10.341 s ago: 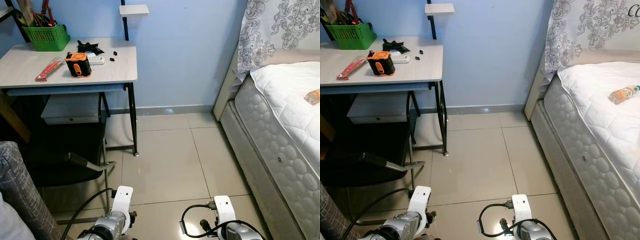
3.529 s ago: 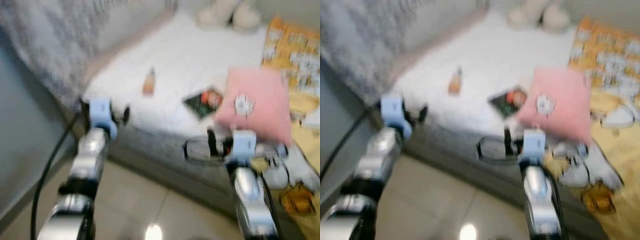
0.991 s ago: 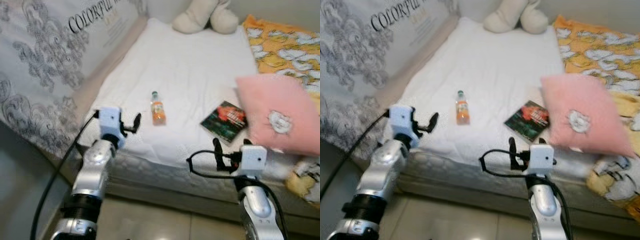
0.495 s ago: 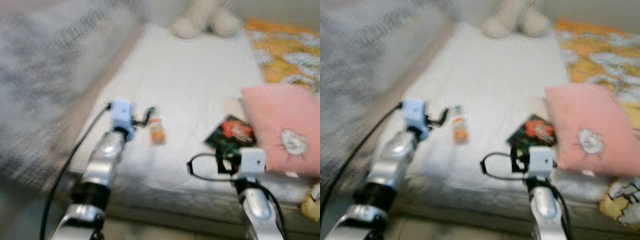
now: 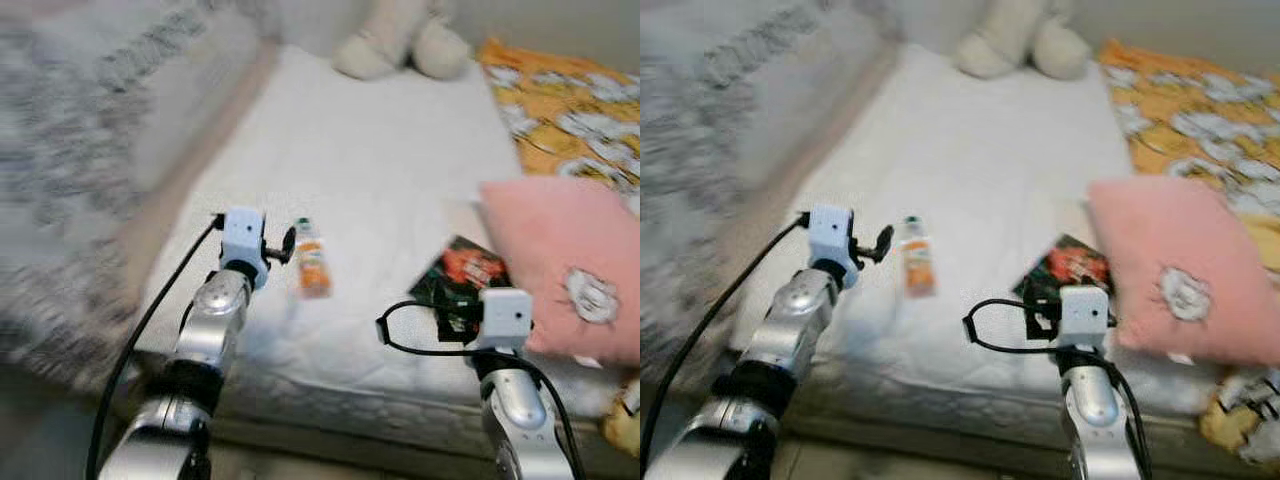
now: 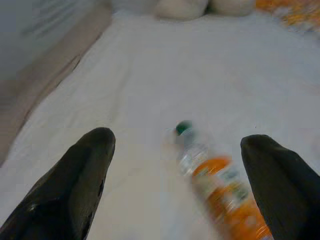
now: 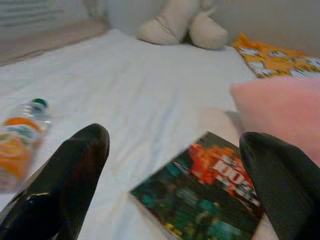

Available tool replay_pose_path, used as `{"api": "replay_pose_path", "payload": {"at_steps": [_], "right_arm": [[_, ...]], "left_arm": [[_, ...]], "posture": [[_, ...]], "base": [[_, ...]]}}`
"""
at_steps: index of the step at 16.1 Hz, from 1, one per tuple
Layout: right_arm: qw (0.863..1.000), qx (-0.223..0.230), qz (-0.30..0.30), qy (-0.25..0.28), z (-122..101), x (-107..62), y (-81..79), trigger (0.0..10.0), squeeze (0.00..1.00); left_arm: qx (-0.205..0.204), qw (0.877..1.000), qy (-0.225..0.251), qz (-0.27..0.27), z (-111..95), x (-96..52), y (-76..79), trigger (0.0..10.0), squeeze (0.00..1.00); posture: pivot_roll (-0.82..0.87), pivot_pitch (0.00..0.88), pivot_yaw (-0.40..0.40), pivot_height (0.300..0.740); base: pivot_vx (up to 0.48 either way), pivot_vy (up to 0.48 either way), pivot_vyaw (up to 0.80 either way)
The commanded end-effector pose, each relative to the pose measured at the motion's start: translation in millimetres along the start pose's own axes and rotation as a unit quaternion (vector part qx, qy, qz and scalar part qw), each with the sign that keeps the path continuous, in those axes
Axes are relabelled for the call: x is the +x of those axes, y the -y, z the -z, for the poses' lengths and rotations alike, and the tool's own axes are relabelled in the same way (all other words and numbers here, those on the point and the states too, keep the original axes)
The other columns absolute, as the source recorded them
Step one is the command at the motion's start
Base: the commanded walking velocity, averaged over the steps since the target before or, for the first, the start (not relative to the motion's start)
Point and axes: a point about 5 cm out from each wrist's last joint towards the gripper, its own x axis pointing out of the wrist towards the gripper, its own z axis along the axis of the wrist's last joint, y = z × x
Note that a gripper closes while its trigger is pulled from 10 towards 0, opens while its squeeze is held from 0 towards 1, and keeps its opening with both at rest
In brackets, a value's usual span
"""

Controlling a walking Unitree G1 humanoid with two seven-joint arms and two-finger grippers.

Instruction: Clean up the room

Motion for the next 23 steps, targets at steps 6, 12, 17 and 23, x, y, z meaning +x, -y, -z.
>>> {"api": "replay_pose_path", "payload": {"at_steps": [6, 12, 17, 23], "right_arm": [[0.999, -0.025, -0.005, -0.020, 3.7, -29.4, 4.4, 10.0, 0.00], [1.000, -0.013, -0.014, -0.005, 0.0, -15.3, -5.1, 10.0, 0.00], [0.999, -0.017, -0.035, 0.001, -3.2, -7.8, -13.8, 10.0, 0.00], [0.999, -0.021, -0.001, -0.038, 6.7, -52.6, -4.4, 10.0, 0.00]], "left_arm": [[-0.020, 1.000, 0.001, -0.007, -38.7, 30.9, 19.0, 10.0, 0.00], [-0.096, 0.995, 0.010, -0.031, 12.3, -5.8, -2.7, 10.0, 0.00], [-0.060, 0.998, 0.025, 0.006, -32.8, 26.1, 26.5, 10.0, 0.00], [-0.042, 0.998, -0.049, -0.008, -26.6, 33.9, 44.4, 10.0, 0.00]], "posture": [[-0.15, 0.000, 0.048, 0.740], [-0.07, 0.000, 0.040, 0.740], [-0.08, 0.000, 0.032, 0.740], [-0.22, 0.000, 0.056, 0.740]], "base": [[0.000, 0.000, -0.12], [0.148, 0.000, -0.32], [0.454, 0.000, 0.00], [0.000, 0.000, 0.00]]}}
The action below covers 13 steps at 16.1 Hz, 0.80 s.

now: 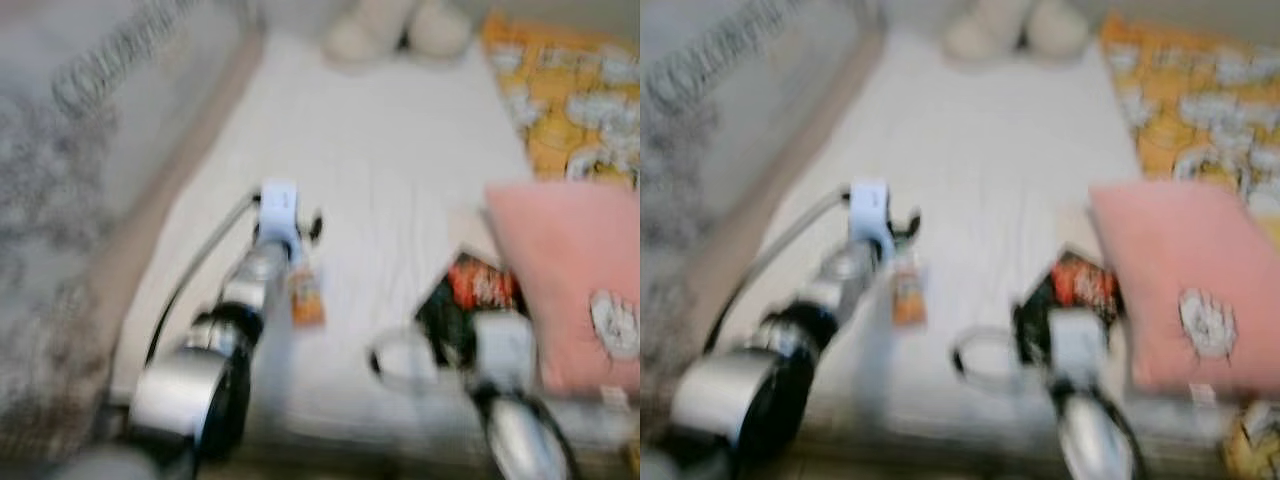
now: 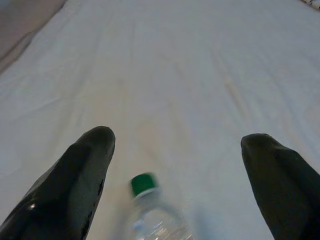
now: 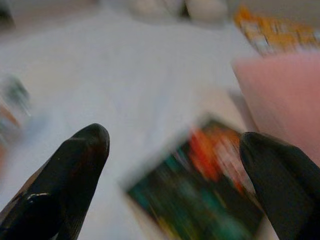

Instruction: Clean up the room

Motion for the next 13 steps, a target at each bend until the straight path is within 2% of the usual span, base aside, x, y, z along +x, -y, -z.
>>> {"api": "replay_pose_path", "payload": {"at_steps": [1, 3, 4, 6, 8, 10, 11, 12, 13], "right_arm": [[1.000, -0.002, 0.002, -0.011, -0.2, -10.3, -1.3, 10.0, 0.00], [0.999, -0.002, -0.002, -0.035, 2.3, -34.3, -6.1, 10.0, 0.00], [0.999, -0.002, -0.002, -0.045, 2.7, -45.4, -8.5, 10.0, 0.00], [0.998, 0.002, 0.000, -0.055, -0.5, -62.6, -11.2, 10.0, 0.00], [0.997, -0.002, -0.006, -0.077, -5.1, -90.3, -14.6, 10.0, 0.00], [0.996, -0.003, -0.012, -0.088, -5.2, -99.7, -18.1, 10.0, 0.00], [0.995, -0.002, -0.015, -0.100, -6.4, -110.1, -21.4, 10.0, 0.00], [0.995, -0.002, -0.017, -0.103, -6.6, -111.8, -22.0, 10.0, 0.00], [0.994, -0.003, -0.019, -0.108, -7.9, -114.8, -22.3, 10.0, 0.00]], "left_arm": [[0.005, 1.000, -0.014, -0.007, 5.0, -0.2, 0.9, 10.0, 0.00], [-0.005, 0.999, -0.045, 0.002, 15.0, -1.3, 11.5, 10.0, 0.00], [-0.003, 0.998, -0.061, 0.006, 21.2, -2.5, 16.9, 10.0, 0.00], [0.009, 0.997, -0.080, -0.018, 30.9, -4.8, 13.4, 10.0, 0.00], [-0.018, 0.996, -0.082, -0.012, 34.4, -5.9, 16.9, 10.0, 0.00], [-0.002, 0.997, -0.078, -0.007, 32.1, -5.3, 20.5, 10.0, 0.00], [0.026, 0.996, -0.080, -0.030, 32.8, -5.5, 15.4, 10.0, 0.00], [0.037, 0.995, -0.082, -0.047, 33.9, -5.9, 10.4, 10.0, 0.00], [0.075, 0.990, -0.087, -0.085, 36.1, -7.0, -1.2, 10.0, 0.00]], "posture": [[-0.25, 0.000, 0.052, 0.740], [-0.28, 0.015, 0.045, 0.740], [-0.31, 0.066, 0.046, 0.740], [-0.33, 0.118, 0.043, 0.740], [-0.35, 0.171, 0.037, 0.740], [-0.36, 0.188, 0.033, 0.740], [-0.36, 0.211, 0.024, 0.740], [-0.37, 0.214, 0.024, 0.740], [-0.37, 0.220, 0.021, 0.740]], "base": [[0.000, 0.000, 0.00], [0.000, 0.000, 0.00], [0.000, 0.000, 0.00], [0.000, 0.000, 0.00], [0.000, 0.000, 0.00], [0.000, 0.000, 0.00], [0.000, 0.000, 0.00], [0.000, 0.000, 0.00], [0.000, 0.000, 0.00]]}}
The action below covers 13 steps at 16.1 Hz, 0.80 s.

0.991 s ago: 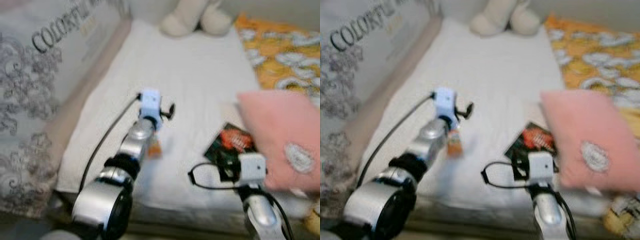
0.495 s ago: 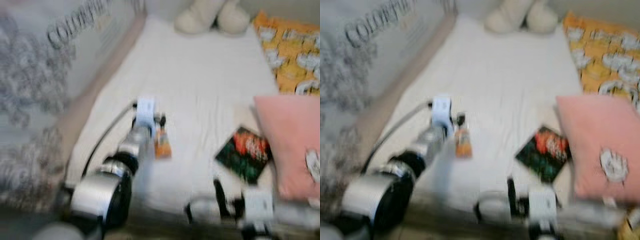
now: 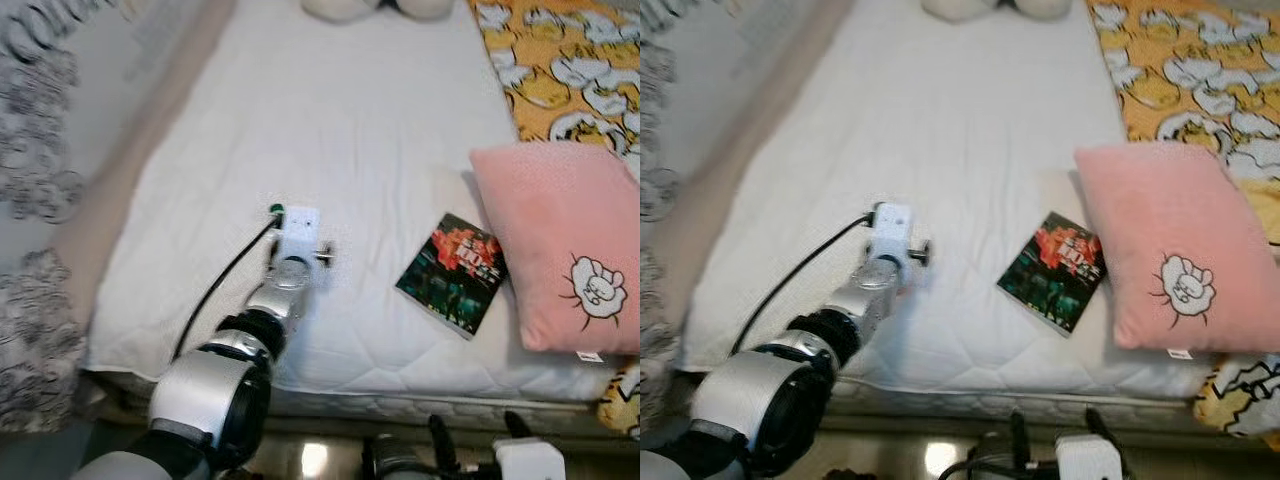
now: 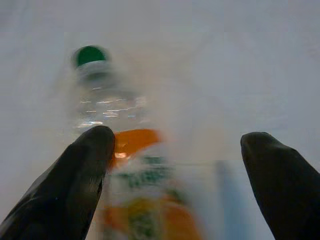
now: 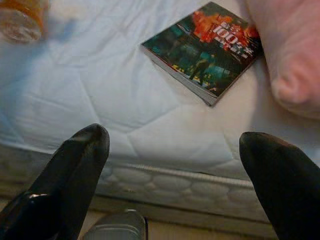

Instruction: Clean up the room

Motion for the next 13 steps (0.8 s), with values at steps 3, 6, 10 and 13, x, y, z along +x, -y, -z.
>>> {"api": "replay_pose_path", "payload": {"at_steps": [3, 6, 10, 13], "right_arm": [[1.000, -0.003, -0.003, -0.012, -1.3, -4.7, -0.2, 10.0, 0.00], [1.000, -0.004, -0.009, -0.015, -1.8, -3.7, -2.0, 10.0, 0.00], [1.000, -0.010, -0.016, -0.012, -1.8, 6.2, -0.4, 10.0, 0.00], [1.000, 0.001, 0.003, 0.003, -3.5, 22.3, 5.4, 10.0, 0.00]], "left_arm": [[0.082, 0.995, -0.033, -0.034, 20.7, -2.6, -4.8, 10.0, 0.00], [0.088, 0.993, -0.074, -0.022, 45.8, -7.8, -1.3, 10.0, 0.00], [0.066, 0.992, -0.111, 0.014, 65.4, -12.5, 1.7, 0.0, 0.00], [0.073, 0.994, -0.080, 0.023, 56.6, -9.0, -6.1, 0.0, 0.00]], "posture": [[-0.36, 0.227, 0.010, 0.740], [-0.35, 0.228, 0.003, 0.740], [-0.33, 0.209, -0.003, 0.740], [-0.31, 0.165, 0.018, 0.740]], "base": [[0.000, 0.000, 0.00], [0.000, 0.000, 0.00], [0.000, 0.000, 0.00], [0.000, 0.000, 0.00]]}}
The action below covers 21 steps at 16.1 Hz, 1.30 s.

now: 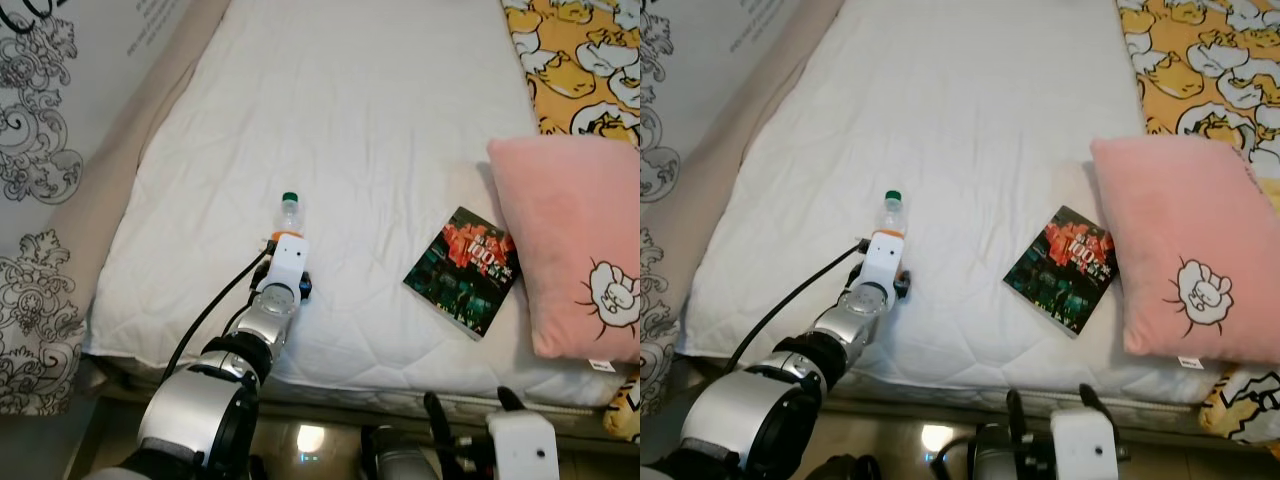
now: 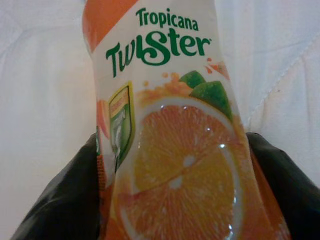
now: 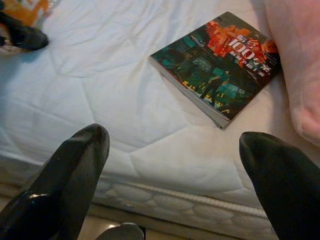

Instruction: Clean up the room

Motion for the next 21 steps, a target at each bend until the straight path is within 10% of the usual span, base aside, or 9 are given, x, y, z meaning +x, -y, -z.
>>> {"api": "replay_pose_path", "payload": {"at_steps": [1, 8, 14, 17, 18, 19, 21], "right_arm": [[1.000, 0.006, 0.010, -0.016, 5.7, 1.8, 4.1, 10.0, 0.00], [1.000, -0.002, -0.003, 0.014, 3.7, 35.9, 4.0, 10.0, 0.00], [0.989, 0.021, 0.049, 0.136, -43.9, 107.8, 31.7, 10.0, 0.00], [0.985, 0.040, 0.031, 0.162, -50.8, 112.2, 35.6, 10.0, 0.00], [0.986, 0.054, 0.005, 0.156, -43.8, 116.4, 32.1, 10.0, 0.00], [0.988, 0.051, 0.006, 0.146, -39.0, 122.4, 31.7, 10.0, 0.00], [0.987, 0.061, 0.031, 0.148, -42.8, 134.5, 37.9, 10.0, 0.00]], "left_arm": [[0.003, 1.000, -0.017, 0.012, 12.4, -0.9, -0.3, 0.0, 0.00], [0.009, 0.999, 0.046, 0.019, -2.1, 1.2, -17.6, 0.0, 0.00], [-0.044, 0.969, 0.242, -0.012, -31.7, -17.5, -80.7, 0.0, 0.00], [-0.063, 0.947, 0.313, 0.038, -29.1, -42.7, -96.5, 0.0, 0.00], [-0.073, 0.946, 0.302, 0.087, -12.3, -47.6, -103.3, 2.8, 0.00], [-0.102, 0.942, 0.301, 0.106, -17.4, -47.6, -98.4, 10.0, 0.00], [-0.120, 0.930, 0.328, 0.115, -33.4, -50.1, -86.2, 10.0, 0.00]], "posture": [[-0.30, 0.157, 0.016, 0.740], [-0.23, 0.057, 0.035, 0.740], [-0.07, 0.000, 0.048, 0.740], [-0.06, 0.000, 0.031, 0.740], [-0.03, 0.000, 0.007, 0.740], [-0.02, 0.000, 0.000, 0.740], [-0.02, 0.000, -0.004, 0.740]], "base": [[0.000, 0.000, 0.00], [0.000, 0.000, 0.00], [0.000, 0.000, 0.00], [0.000, 0.000, 0.00], [0.000, 0.000, 0.00], [0.000, 0.000, 0.00], [0.000, 0.000, 0.00]]}}
